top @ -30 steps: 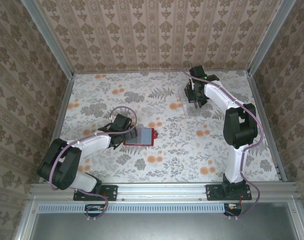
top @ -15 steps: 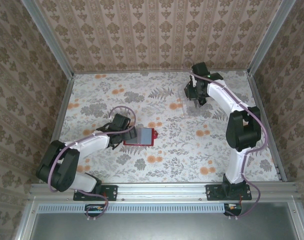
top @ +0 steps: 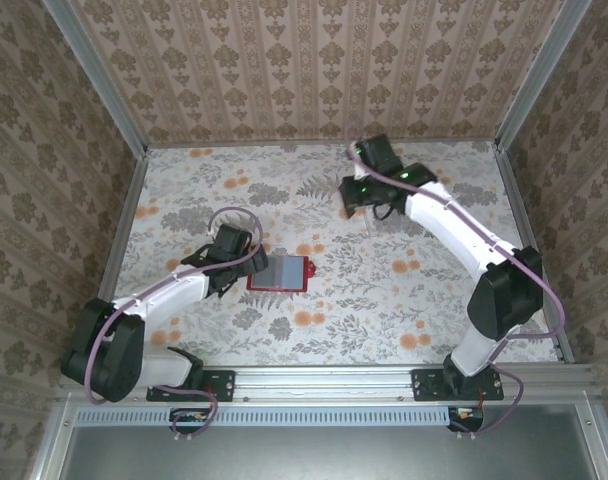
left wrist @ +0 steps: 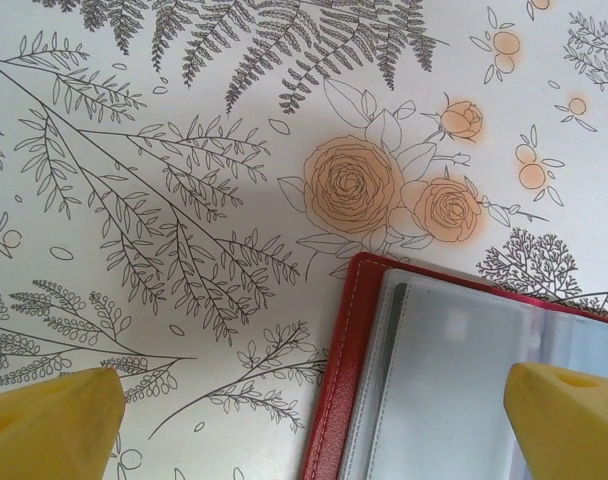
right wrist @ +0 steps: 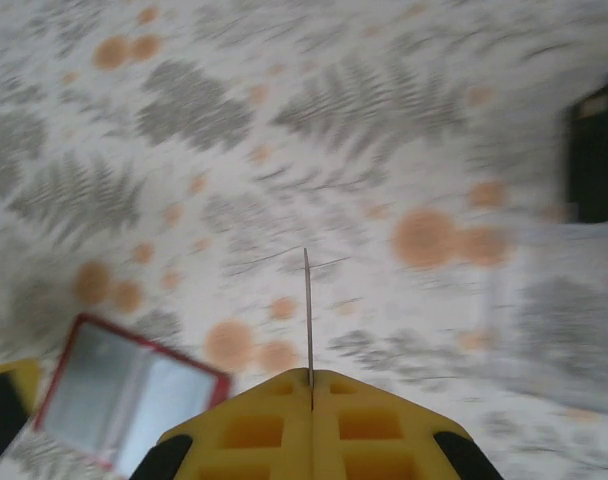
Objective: Put the credit cards into the card holder
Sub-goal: Pick up the credit card from the storage box, then move the card holder to the center of the table.
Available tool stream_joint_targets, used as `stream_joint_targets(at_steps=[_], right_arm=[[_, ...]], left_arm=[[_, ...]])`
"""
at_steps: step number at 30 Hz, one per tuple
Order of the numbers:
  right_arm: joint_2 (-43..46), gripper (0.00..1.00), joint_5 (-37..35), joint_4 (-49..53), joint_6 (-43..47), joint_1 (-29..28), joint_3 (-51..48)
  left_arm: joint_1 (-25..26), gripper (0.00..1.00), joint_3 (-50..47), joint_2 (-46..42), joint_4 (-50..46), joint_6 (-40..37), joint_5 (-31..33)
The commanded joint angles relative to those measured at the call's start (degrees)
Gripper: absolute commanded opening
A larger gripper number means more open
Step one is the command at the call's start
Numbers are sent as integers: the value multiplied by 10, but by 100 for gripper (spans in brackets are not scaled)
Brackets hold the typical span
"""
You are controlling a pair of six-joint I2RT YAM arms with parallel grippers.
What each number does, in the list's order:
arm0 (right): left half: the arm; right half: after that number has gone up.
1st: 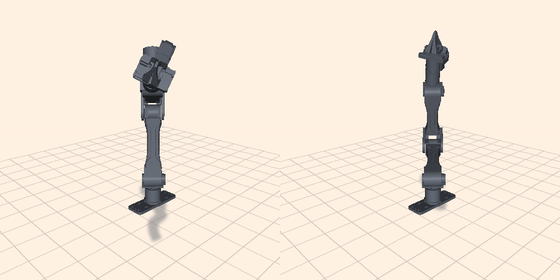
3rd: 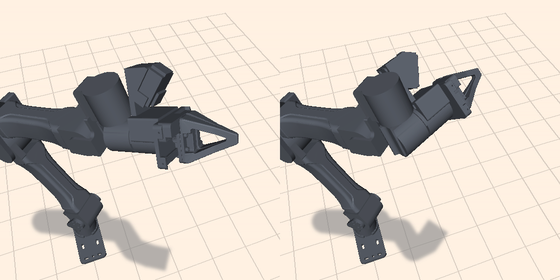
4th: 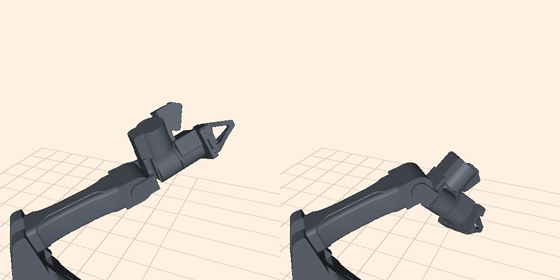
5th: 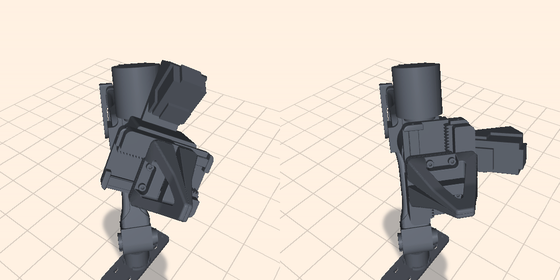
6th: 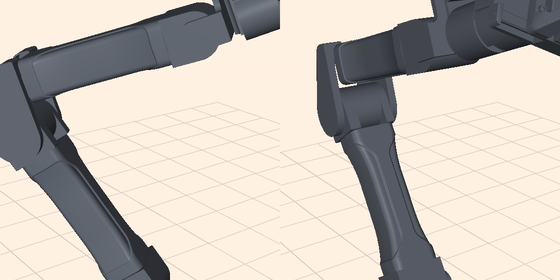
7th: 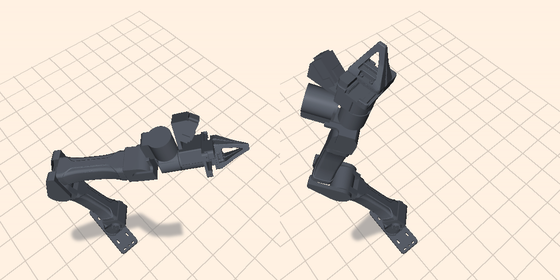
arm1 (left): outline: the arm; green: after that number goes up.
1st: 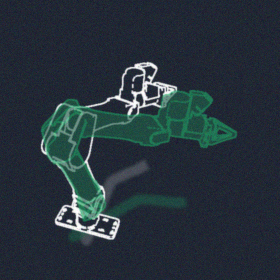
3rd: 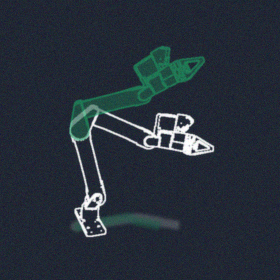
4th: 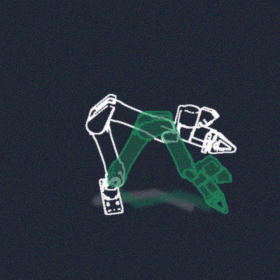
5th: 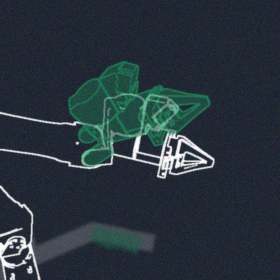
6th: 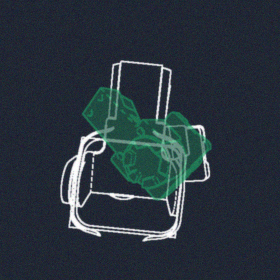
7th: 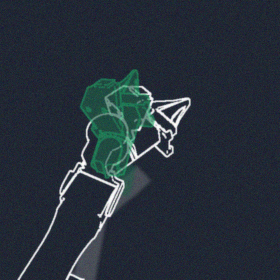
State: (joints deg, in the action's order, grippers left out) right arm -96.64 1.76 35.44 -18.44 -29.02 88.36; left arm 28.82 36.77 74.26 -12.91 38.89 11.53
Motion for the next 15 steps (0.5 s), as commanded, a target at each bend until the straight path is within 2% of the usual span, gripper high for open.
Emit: stream_joint_targets(at_steps=[1, 7, 15], right_arm=[[-12, 0, 19, -70, -86, -63, -39], [-52, 0, -9, -164, -179, -141, -88], [-69, 0, -43, -245, -269, -161, -142]], left_arm=[[-8, 100, -7, -15, -17, -15, -8], [-13, 100, -15, -33, -24, -17, -11], [-23, 100, -45, -73, -29, -10, -12]])
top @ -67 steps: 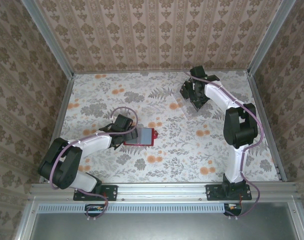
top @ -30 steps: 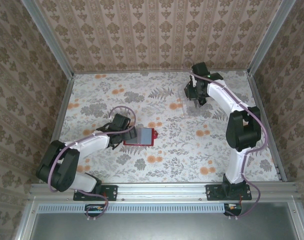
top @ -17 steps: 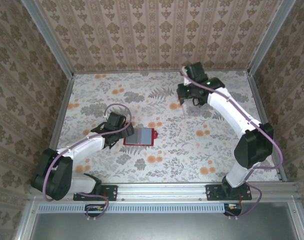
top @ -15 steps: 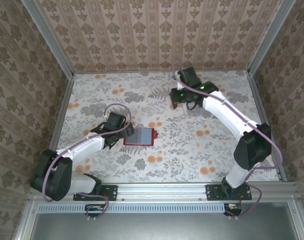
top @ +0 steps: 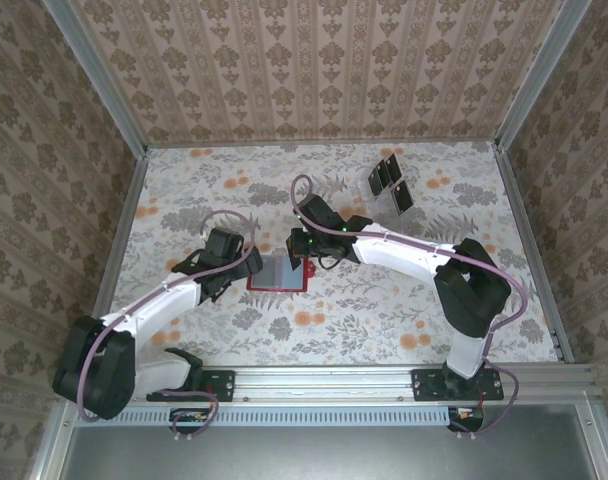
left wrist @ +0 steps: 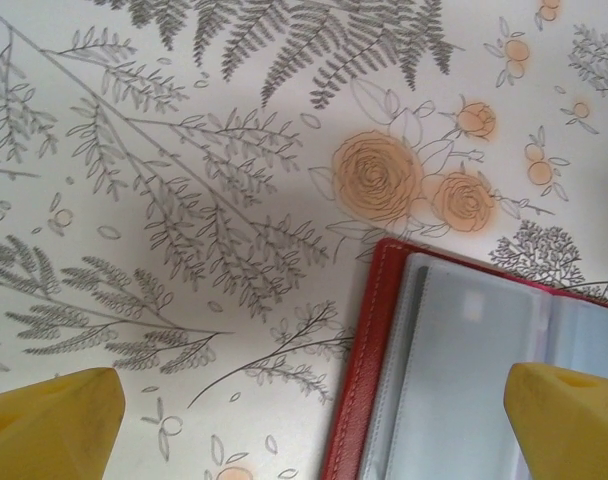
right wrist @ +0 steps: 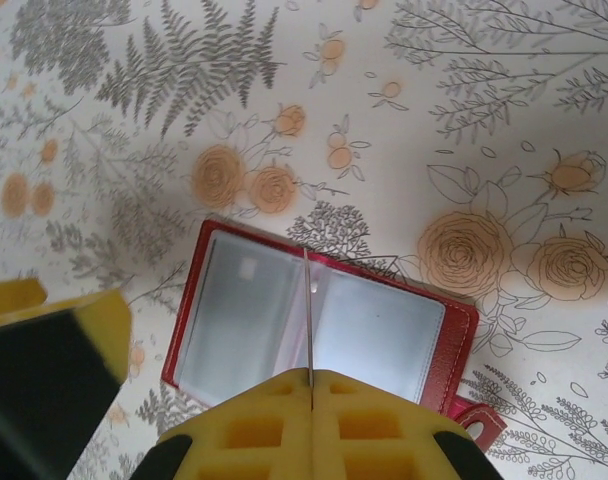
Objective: Put the credit cards into the card holder
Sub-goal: Move the card holder to the center of the table.
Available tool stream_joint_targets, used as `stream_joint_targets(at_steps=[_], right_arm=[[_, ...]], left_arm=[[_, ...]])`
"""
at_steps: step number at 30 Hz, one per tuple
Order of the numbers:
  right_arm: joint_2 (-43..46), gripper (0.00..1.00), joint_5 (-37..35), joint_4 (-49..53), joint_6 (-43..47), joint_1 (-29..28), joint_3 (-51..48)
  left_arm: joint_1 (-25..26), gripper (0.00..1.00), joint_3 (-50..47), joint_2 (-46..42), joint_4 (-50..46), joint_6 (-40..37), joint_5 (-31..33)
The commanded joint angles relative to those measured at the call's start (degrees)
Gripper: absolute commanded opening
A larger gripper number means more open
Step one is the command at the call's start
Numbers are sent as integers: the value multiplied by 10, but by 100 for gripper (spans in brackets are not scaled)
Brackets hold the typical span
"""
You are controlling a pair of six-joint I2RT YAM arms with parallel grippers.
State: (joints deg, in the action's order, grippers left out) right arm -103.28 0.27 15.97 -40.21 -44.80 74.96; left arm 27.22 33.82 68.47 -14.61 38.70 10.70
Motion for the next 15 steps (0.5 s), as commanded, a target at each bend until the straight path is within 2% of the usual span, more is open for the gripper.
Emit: stream_joint_targets(at_steps=[1, 15], right_arm=[[-4, 0, -32, -53, -57, -4, -10], [-49, 0, -44, -77, -91, -31, -6]], left_arm=[[-6, 100, -19, -18, -12, -6, -4], [-7, 100, -32, -27, -14, -1, -7]])
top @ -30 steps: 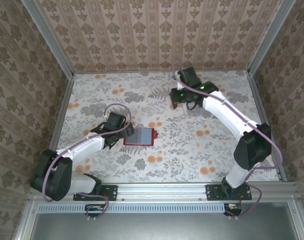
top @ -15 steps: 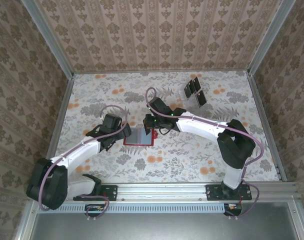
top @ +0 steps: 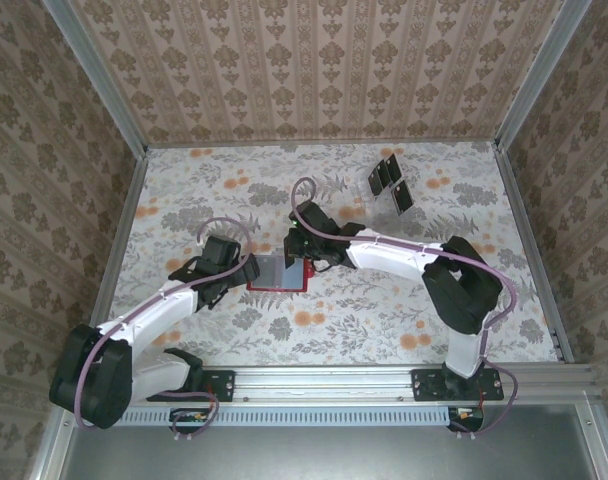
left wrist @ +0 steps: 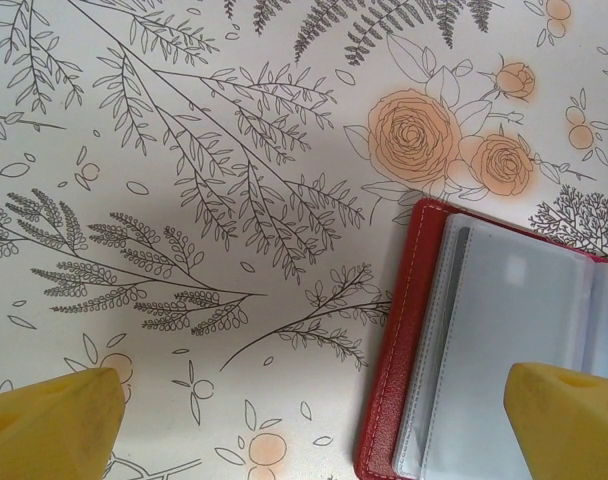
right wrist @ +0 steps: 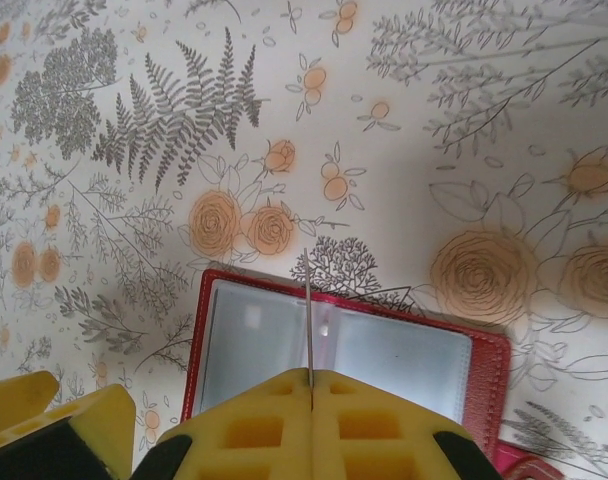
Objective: Put the credit cards into the card holder
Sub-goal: Move the card holder to the center of the table.
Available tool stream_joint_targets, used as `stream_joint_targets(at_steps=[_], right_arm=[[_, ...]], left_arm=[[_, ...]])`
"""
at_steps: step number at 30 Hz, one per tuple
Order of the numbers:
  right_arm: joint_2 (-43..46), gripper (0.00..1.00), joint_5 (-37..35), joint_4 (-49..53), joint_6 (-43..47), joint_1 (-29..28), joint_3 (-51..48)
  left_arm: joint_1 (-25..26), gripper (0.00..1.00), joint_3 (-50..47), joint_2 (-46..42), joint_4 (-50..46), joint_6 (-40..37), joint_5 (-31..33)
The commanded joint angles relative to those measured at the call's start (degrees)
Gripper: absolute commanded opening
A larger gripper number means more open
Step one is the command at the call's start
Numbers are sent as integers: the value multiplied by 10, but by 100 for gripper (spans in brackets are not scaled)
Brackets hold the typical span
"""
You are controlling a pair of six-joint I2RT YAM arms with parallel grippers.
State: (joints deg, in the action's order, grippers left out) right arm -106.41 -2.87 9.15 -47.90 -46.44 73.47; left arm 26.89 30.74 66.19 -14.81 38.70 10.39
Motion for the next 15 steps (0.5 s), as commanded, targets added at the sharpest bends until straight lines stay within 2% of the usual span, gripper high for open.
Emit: stream_joint_targets(at_steps=[1, 8, 15], right_arm=[[-22, 0, -14, -8, -15, -18, 10], [-47, 0, -38, -10, -24, -42, -2], [-40, 0, -62, 6, -15, -41, -47]], left_arm=[[-4, 100, 0, -4, -11, -1, -4], [-4, 100, 3, -5, -18, -4, -5], [-3, 100, 6, -6, -20, -2, -10]])
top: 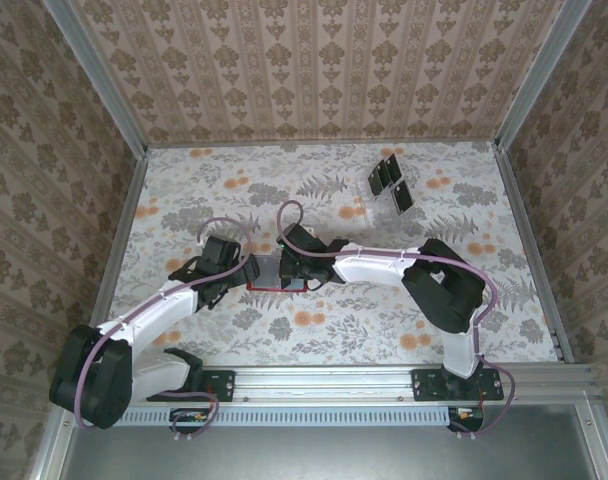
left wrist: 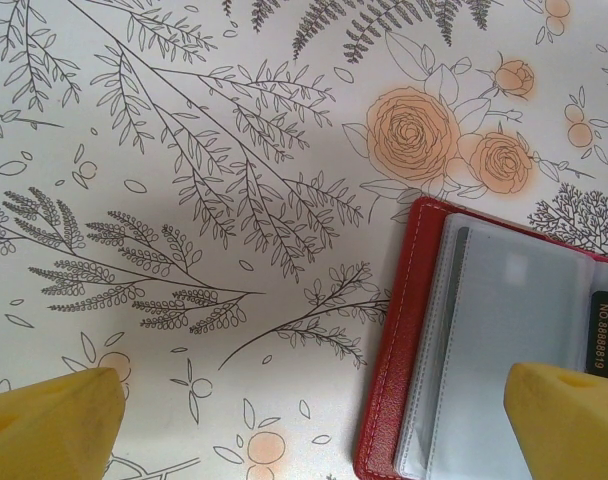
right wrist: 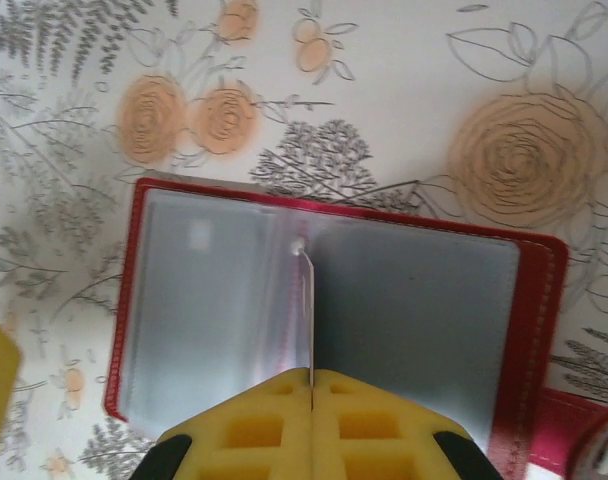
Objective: Put the credit cards into the card holder
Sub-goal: Move the card holder to the center of the table.
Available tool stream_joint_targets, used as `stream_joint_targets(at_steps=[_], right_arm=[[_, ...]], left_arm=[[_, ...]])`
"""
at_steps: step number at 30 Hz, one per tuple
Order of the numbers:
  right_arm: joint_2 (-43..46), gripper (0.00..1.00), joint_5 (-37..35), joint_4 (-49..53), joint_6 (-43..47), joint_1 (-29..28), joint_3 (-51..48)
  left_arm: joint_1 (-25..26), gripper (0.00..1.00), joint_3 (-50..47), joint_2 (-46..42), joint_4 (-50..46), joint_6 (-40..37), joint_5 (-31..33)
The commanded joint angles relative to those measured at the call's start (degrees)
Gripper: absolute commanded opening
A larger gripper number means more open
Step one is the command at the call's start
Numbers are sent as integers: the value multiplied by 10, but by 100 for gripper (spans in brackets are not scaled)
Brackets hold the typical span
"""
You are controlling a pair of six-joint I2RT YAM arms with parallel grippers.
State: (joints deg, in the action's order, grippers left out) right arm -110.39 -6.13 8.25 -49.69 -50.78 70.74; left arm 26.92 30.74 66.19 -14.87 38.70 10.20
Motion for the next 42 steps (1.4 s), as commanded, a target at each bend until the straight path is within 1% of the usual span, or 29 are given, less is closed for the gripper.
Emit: stream_joint_targets(at_steps=[1, 6, 13, 16, 19, 24, 28, 34, 42], right_arm=[[3, 0, -32, 18, 7, 4, -25], [25, 0, -38, 22, 22, 26, -67], [44, 0, -24, 16, 51, 63, -89], [49, 0, 13, -3, 75, 74, -89], [67, 0, 59, -32, 85, 85, -97], [115, 0, 119, -83, 59, 108, -123], [135, 0, 139, -118, 24, 121, -144], [139, 0, 143, -197, -20, 129, -186], [128, 0, 152, -284, -46, 142, -224]], left_arm=[[-3, 100, 6, -6, -20, -2, -9], [6, 100, 6, -5, -19, 6, -16], [53, 100, 7, 5, -8, 31, -7], [67, 100, 19, 26, 0, 34, -9], [71, 100, 40, 57, 9, 21, -15], [71, 100, 87, 111, 21, -23, -25], [68, 100, 119, 155, 29, -55, -34], [67, 100, 145, 202, 42, -80, -56], [71, 100, 143, 220, 43, -88, -48]])
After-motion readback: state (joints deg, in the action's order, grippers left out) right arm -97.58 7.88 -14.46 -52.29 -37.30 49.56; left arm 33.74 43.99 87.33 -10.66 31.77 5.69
